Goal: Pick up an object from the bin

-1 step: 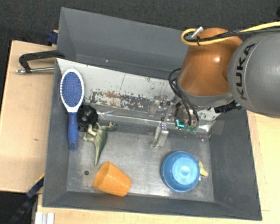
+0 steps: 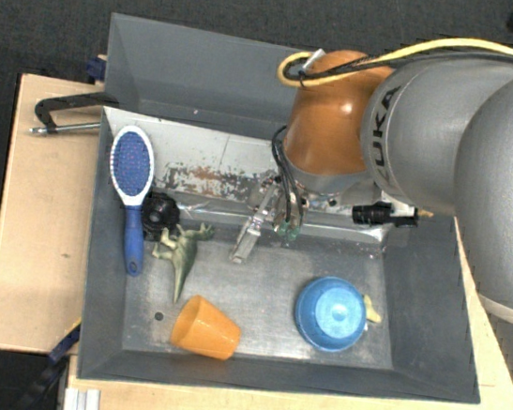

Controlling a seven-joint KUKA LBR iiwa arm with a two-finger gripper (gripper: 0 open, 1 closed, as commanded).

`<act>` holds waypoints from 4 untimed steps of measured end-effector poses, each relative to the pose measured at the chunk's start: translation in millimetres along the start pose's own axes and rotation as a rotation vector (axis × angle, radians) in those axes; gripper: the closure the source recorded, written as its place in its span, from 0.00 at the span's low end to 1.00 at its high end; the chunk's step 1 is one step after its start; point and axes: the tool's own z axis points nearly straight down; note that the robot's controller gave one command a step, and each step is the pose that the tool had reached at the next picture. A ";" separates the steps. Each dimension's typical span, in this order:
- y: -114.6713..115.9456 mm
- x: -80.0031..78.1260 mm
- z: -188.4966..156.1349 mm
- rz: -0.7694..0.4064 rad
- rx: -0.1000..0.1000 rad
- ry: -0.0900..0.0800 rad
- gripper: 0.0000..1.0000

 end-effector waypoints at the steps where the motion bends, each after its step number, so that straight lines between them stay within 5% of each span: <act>1: 88.6 24.3 0.6 -0.105 -0.005 -0.007 0.00; 2: 24.8 12.3 71.4 -0.443 0.001 -0.008 0.00; 3: 106.0 29.5 -32.3 -0.535 -0.007 -0.017 0.00; 4: 93.0 39.4 -149.8 -0.799 -0.002 -0.016 0.00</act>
Offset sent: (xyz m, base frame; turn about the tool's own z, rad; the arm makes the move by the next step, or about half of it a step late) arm 0.0026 0.0852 -0.0018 -0.0952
